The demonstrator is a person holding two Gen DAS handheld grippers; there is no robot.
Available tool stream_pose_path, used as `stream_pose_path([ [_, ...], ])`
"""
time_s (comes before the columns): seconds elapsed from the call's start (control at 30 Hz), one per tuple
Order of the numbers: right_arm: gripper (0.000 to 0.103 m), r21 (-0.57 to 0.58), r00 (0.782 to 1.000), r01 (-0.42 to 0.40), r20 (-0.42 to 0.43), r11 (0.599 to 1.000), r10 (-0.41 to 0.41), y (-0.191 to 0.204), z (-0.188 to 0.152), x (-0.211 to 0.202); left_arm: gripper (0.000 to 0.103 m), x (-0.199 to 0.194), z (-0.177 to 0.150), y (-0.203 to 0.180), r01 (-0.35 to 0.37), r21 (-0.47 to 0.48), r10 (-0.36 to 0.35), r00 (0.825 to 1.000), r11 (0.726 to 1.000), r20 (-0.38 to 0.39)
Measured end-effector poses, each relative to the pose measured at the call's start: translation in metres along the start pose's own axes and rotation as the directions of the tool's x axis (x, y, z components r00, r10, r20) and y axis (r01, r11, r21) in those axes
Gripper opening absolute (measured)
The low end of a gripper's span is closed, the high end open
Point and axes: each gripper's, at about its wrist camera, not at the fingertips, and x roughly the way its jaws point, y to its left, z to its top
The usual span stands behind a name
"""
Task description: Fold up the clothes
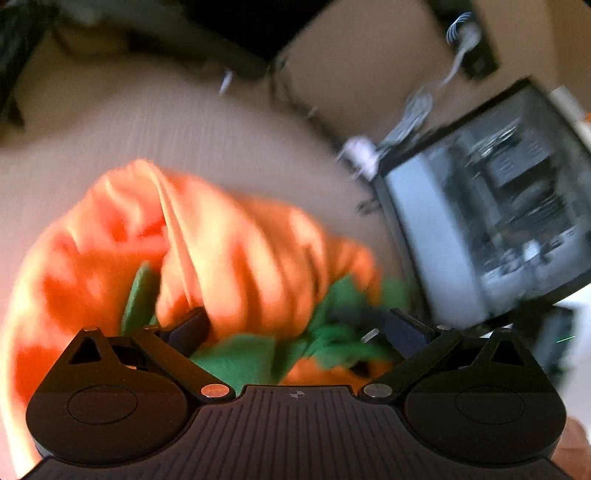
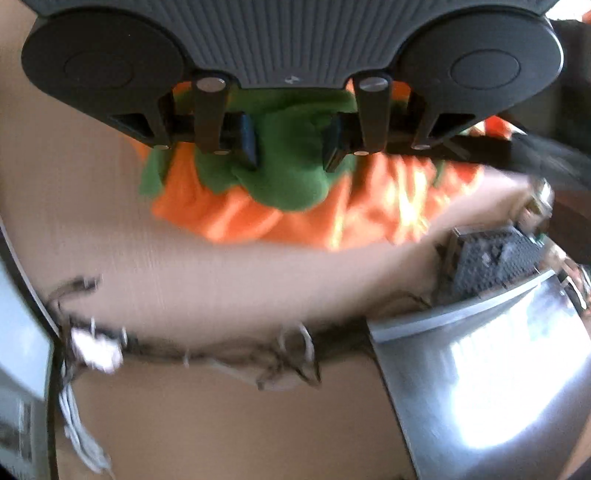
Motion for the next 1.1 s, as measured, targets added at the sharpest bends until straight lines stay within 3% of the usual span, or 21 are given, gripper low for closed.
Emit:
stream_pose_path([
  [0.1,0.037,-0.003,1.000,0.007,-0.009,1.000,-0.007,-0.003,-0.008,0.006,0.100,-0.021,0.012,-0.006,0.044,0.032,-0.046,0.996,0.999,0.077],
  [0.2,0.037,-0.026,1.000,0.016,-0.008,1.000,-0.016,0.001,-0.009,0.006,0.093,-0.024,0.020,-0.012,0.082,0.029,-0.085,0.992,0.996,0.095],
  [0.27,0.037,-0.049,1.000,0.026,-0.008,0.998,-0.026,0.004,-0.008,0.006,0.069,-0.015,0.018,-0.016,0.046,0.041,-0.049,0.996,0.998,0.079],
  [0.33,0.037,-0.084,0.999,0.038,0.002,0.996,-0.038,0.009,-0.006,0.001,0.057,-0.002,0.014,-0.018,-0.027,0.054,0.024,0.998,0.998,0.054],
  [0.43,0.037,-0.147,0.997,0.059,0.052,0.987,-0.052,0.018,0.000,-0.013,0.023,0.021,0.005,-0.010,-0.165,0.054,0.166,0.986,0.985,-0.008],
  [0.47,0.037,-0.161,0.996,0.057,0.074,0.985,-0.046,0.021,0.002,-0.019,0.019,0.026,0.003,-0.006,-0.197,0.047,0.198,0.980,0.979,-0.028],
  [0.57,0.037,-0.160,0.993,0.028,0.117,0.987,-0.009,0.024,0.011,-0.031,0.016,0.033,-0.002,0.002,-0.234,0.030,0.235,0.971,0.972,-0.051],
  [0.7,0.037,-0.046,0.998,-0.051,0.043,0.998,0.053,0.010,0.012,-0.012,0.016,0.034,-0.004,-0.005,-0.275,0.092,0.280,0.959,0.957,-0.045],
  [0.8,0.037,-0.043,1.000,-0.004,-0.030,0.999,0.003,0.004,-0.001,0.012,0.016,0.036,-0.010,-0.013,-0.306,0.163,0.315,0.949,0.938,-0.028],
  [0.93,0.037,-0.085,1.000,0.009,-0.024,0.996,-0.012,0.009,-0.004,0.008,0.016,0.036,-0.019,-0.026,-0.349,0.272,0.362,0.932,0.897,0.003],
  [1.1,0.037,-0.103,0.999,0.007,0.045,0.995,-0.002,0.013,0.011,-0.012,0.015,0.035,-0.018,-0.027,-0.351,0.275,0.366,0.931,0.895,-0.005],
])
